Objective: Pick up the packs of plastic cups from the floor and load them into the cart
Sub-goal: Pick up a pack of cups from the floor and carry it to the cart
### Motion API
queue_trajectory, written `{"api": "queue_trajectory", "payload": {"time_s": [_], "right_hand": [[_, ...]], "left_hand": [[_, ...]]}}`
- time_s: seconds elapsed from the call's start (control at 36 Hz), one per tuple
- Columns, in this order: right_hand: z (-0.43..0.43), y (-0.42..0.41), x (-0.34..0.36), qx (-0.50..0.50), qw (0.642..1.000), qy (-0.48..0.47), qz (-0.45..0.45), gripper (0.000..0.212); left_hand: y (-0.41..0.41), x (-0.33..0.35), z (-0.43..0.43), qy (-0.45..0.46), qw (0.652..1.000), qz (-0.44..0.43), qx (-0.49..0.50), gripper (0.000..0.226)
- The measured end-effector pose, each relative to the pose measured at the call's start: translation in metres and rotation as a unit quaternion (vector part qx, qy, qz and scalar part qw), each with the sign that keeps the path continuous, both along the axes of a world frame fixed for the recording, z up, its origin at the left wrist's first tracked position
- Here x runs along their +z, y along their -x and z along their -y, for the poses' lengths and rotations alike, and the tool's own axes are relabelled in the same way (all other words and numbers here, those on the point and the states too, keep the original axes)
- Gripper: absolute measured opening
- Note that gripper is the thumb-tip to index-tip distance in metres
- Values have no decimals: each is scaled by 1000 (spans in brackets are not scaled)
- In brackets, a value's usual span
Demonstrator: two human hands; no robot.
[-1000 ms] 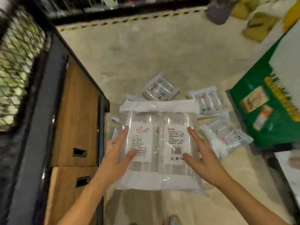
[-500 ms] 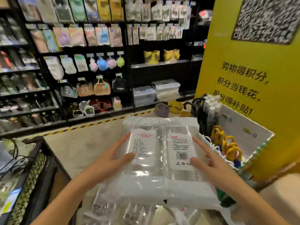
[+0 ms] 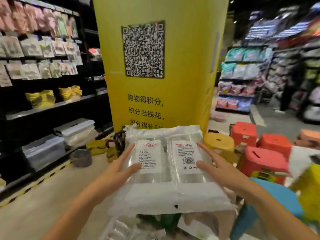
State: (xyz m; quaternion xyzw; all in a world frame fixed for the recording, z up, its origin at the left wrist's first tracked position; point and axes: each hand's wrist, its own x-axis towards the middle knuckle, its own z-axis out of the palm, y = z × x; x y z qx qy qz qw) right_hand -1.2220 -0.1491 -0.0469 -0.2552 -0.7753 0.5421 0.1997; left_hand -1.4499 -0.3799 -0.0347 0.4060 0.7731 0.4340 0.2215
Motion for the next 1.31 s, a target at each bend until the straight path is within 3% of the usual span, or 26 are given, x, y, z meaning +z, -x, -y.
{"api": "queue_trajectory", "payload": {"time_s": [0.11,0.25,0.56,0.67,0.94,1.11,1.31], "right_hand": [[1,-39,2,-101,993,-55,16,60],[22,-104,7,-204,979,-20,3,52],[108,-288,3,-418,909,7,-3,54],[151,-355,2,-499,867,15,16,55],[269,-491,0,-631,772,-7,75,60],[341,-560,-2,-659,750,11,52,60],[407,-642,-10,-707,707,21,27,58]], "left_hand": [[-8,10,-38,8,997,13,-75,70],[-35,8,-85,10,983,13,-183,63],[-200,3,-142,9,918,57,-393,69],[-274,2,-141,34,890,78,-448,65],[-439,-6,-116,-6,801,90,-591,62],[-538,-14,-90,-5,769,105,-630,55],[-640,-16,-51,30,724,106,-681,66]]}}
